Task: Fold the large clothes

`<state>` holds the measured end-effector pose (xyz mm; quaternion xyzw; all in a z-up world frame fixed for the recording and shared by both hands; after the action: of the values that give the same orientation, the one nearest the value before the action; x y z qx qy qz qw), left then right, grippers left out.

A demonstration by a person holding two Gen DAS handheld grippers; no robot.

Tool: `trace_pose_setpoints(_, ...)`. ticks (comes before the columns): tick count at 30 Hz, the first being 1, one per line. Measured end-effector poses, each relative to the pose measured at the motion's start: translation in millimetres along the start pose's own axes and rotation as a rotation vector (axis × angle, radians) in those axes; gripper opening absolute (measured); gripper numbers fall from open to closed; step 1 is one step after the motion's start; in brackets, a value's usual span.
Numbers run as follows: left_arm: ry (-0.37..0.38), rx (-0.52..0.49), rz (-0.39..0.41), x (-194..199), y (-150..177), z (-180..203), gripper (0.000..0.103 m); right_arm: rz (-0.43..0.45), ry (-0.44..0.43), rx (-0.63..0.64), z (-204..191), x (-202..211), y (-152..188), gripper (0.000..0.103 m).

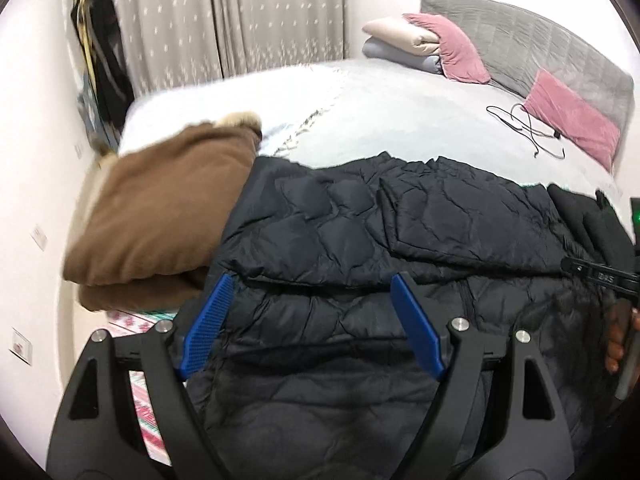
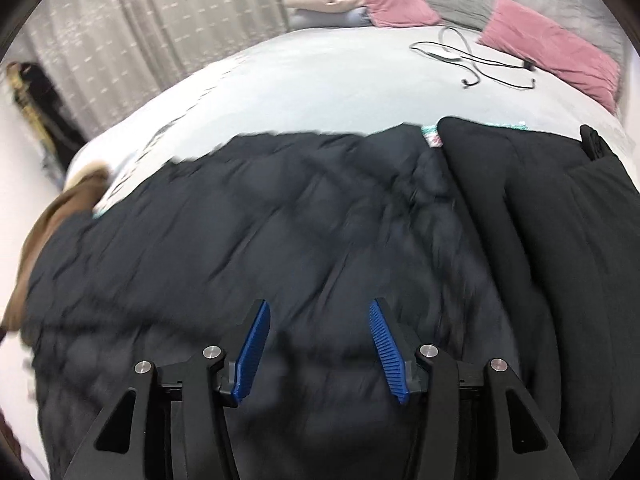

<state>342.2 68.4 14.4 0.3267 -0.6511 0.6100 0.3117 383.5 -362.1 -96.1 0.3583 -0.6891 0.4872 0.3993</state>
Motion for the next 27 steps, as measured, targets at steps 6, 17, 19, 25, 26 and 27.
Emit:
trace_pose_setpoints(6, -0.069, -0.066, 0.059, 37, 24, 7, 0.082, 0.059, -0.051, 0.134, -59, 45, 69, 0.060)
trace_pose_setpoints(17, -0.115, -0.048, 0.058, 73, 85, -16, 0.082, 0.177, 0.108, 0.244, -82, 86, 147, 0.066)
trace_pose_setpoints(19, -0.131, -0.040, 0.057, 77, 97, -23, 0.082, 0.243, 0.161, 0.270, -86, 105, 164, 0.066)
trace_pose_setpoints(25, -0.078, 0.044, -0.017, 77, 153, -50, 0.082, 0.389, 0.273, 0.292, -79, 154, 209, 0.070)
trace_pose_setpoints(26, -0.067, 0.069, -0.035, 75, 162, -53, 0.082, 0.401, 0.285, 0.290, -76, 158, 214, 0.072)
trace_pose_setpoints(27, -0.061, 0.088, -0.059, 72, 171, -57, 0.082, 0.416, 0.298, 0.286, -72, 164, 223, 0.074)
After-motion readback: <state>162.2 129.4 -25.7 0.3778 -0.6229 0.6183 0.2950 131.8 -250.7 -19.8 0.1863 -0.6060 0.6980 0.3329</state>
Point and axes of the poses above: each gripper's, at about its wrist camera, not at the fingertips, and x roughly against the way its jaws point, z to its right, y to its underside, the point moved 7 cm from there along -x, roughly the way its jaws point, and after that the axes turned 11 degrees about -z, right-handed, at the moved point
